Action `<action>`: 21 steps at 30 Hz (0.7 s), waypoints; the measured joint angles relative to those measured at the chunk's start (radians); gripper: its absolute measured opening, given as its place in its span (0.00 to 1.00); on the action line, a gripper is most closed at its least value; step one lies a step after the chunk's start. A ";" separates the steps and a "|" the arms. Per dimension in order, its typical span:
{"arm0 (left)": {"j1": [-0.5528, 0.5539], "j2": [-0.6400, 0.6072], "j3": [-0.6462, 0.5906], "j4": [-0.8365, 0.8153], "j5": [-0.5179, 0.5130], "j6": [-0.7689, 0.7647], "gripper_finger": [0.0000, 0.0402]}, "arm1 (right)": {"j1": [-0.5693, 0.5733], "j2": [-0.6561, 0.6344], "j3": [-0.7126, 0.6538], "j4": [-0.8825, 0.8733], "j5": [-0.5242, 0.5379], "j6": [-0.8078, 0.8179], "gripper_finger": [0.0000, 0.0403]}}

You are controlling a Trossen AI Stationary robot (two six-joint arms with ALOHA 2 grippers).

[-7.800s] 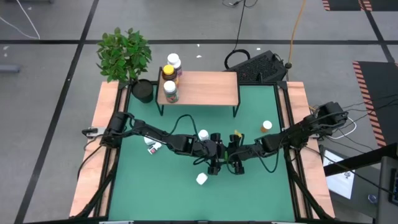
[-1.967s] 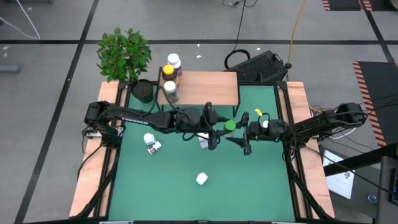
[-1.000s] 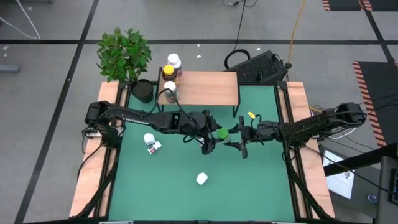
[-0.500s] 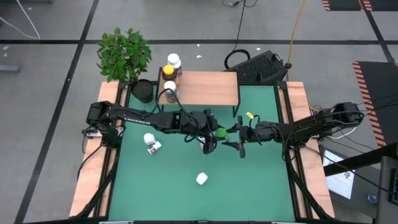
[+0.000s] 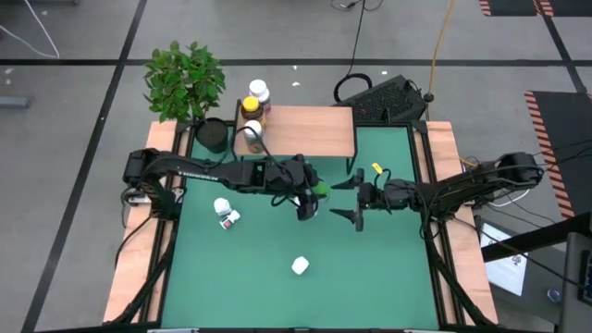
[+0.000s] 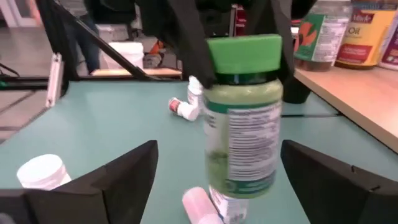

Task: Pick and place medicine bottles onto shelf by color
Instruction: Put the small green pill bottle on the shelf

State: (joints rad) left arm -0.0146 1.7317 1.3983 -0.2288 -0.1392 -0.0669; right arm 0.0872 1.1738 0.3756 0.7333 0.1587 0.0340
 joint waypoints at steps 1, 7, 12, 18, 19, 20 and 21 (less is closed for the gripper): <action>0.001 -0.008 0.000 -0.021 -0.014 0.000 0.51 | 0.000 -0.008 0.000 -0.008 -0.002 0.000 0.83; 0.028 -0.087 0.000 -0.033 -0.074 0.006 0.50 | 0.000 -0.053 0.000 -0.028 -0.002 -0.002 0.83; 0.096 -0.136 0.000 -0.044 -0.080 0.005 0.51 | 0.005 -0.077 0.000 -0.032 -0.002 -0.007 0.83; 0.200 -0.148 0.130 -0.186 -0.086 0.031 0.50 | 0.013 -0.082 0.000 -0.035 -0.001 -0.020 0.83; 0.219 -0.148 0.159 -0.204 -0.096 0.044 0.50 | 0.013 -0.081 0.000 -0.036 -0.001 -0.020 0.83; 0.241 -0.148 0.184 -0.214 -0.104 0.056 0.50 | 0.013 -0.081 0.000 -0.036 -0.001 -0.020 0.83; 0.264 -0.148 0.205 -0.222 -0.107 0.066 0.51 | 0.013 -0.081 0.000 -0.036 -0.001 -0.020 0.83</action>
State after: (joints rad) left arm 0.2491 1.5833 1.6035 -0.4508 -0.2457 -0.0006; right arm 0.1001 1.0924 0.3756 0.6968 0.1581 0.0143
